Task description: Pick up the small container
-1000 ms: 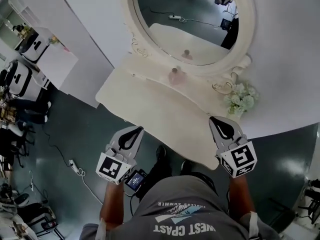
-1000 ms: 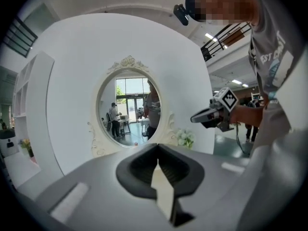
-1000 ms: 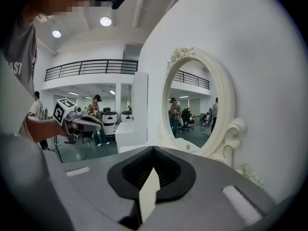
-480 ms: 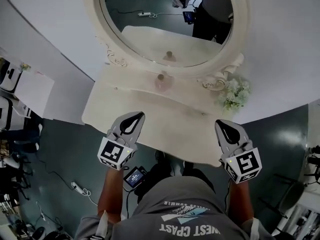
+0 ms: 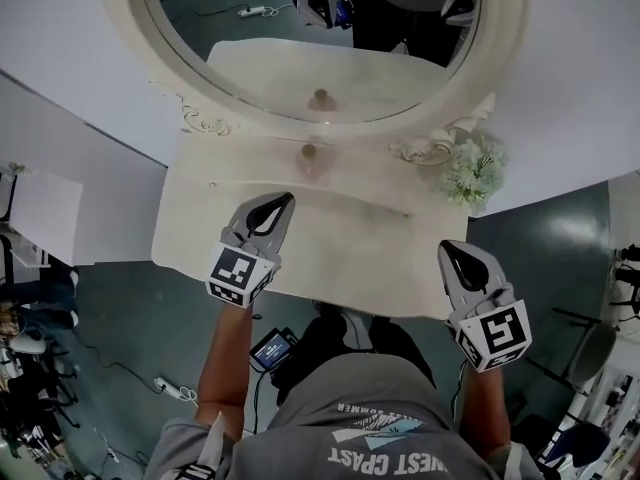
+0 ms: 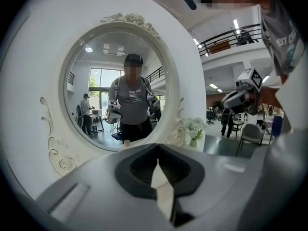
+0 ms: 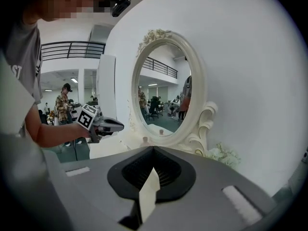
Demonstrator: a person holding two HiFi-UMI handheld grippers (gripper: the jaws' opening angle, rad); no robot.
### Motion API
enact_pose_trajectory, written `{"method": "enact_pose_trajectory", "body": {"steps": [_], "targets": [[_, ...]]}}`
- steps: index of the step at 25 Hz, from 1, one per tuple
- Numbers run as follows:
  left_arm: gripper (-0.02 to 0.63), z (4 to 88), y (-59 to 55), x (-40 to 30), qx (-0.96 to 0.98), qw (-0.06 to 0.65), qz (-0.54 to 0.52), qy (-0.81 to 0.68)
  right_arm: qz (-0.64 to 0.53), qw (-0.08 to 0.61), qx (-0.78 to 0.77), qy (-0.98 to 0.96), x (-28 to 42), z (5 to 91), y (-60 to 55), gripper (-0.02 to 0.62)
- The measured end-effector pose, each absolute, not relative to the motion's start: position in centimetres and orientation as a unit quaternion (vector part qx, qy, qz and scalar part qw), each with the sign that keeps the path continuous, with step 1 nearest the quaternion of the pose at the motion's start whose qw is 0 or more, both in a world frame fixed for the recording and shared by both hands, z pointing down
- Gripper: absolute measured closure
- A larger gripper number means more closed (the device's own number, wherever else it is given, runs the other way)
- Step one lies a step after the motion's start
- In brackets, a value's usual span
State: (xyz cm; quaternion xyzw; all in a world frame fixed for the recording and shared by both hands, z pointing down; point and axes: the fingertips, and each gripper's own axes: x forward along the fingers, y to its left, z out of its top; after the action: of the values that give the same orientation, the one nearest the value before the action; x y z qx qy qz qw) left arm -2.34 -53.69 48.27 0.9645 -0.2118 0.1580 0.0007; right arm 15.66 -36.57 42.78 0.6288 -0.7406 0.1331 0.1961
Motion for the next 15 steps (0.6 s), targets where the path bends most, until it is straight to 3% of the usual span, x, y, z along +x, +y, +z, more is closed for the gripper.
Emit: {"method": "enact_pose_trajectory", "body": {"steps": [15], "targets": [[0.563,57.2,-62.0,2.2,0.957,0.041,0.19,-0.214,0.193,0.22,0.647,-0.705,17.3,47.9,-37.6,0.595]]}}
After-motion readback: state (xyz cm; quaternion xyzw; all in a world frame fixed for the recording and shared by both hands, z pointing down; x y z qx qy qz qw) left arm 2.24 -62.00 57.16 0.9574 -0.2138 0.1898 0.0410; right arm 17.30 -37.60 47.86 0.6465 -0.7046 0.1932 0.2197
